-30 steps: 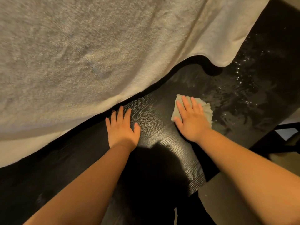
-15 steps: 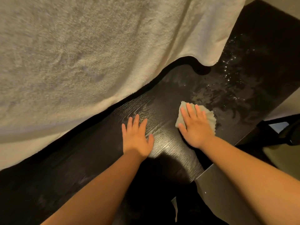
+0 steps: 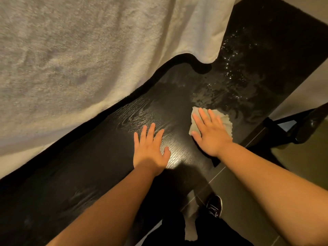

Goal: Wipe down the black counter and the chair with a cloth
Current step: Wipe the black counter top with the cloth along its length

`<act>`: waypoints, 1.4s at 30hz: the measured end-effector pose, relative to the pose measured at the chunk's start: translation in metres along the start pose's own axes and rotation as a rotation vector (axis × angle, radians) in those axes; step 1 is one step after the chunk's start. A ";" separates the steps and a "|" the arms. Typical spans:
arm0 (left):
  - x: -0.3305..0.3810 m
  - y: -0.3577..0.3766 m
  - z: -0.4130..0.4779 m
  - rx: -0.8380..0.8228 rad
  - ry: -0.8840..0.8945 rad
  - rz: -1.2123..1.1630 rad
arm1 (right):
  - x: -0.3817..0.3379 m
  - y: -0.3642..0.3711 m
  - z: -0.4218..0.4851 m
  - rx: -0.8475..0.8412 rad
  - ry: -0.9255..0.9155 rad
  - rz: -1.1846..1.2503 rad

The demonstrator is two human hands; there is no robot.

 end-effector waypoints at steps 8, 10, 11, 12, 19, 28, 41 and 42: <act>0.002 -0.006 -0.003 0.057 -0.063 0.005 | -0.063 0.027 -0.069 -0.059 -0.331 0.059; 0.004 -0.007 -0.006 0.084 -0.095 0.007 | -0.036 0.024 -0.062 -0.074 -0.387 -0.006; 0.006 -0.009 -0.008 0.090 -0.128 -0.011 | -0.018 0.017 -0.053 -0.052 -0.374 -0.042; 0.010 -0.010 -0.010 0.085 -0.169 -0.047 | 0.004 0.008 -0.043 -0.014 -0.321 -0.058; 0.096 0.014 -0.033 0.023 -0.195 -0.125 | 0.014 0.003 -0.057 0.052 -0.196 -0.039; 0.102 0.019 -0.035 0.058 -0.236 -0.055 | 0.076 -0.001 -0.061 0.060 -0.287 -0.113; 0.103 0.014 -0.035 0.101 -0.242 -0.026 | 0.049 0.007 -0.082 0.104 -0.477 -0.088; 0.103 0.014 -0.035 0.100 -0.243 -0.028 | 0.069 0.001 -0.076 0.112 -0.428 -0.117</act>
Point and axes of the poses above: each hand's wrist, its own z-axis towards the middle knuckle, its own y-axis out of the palm, x = y × z, the point moved 8 cm from there along z, towards the middle knuckle, and after that the axes turned 14 degrees about -y, right-handed, at the moved point
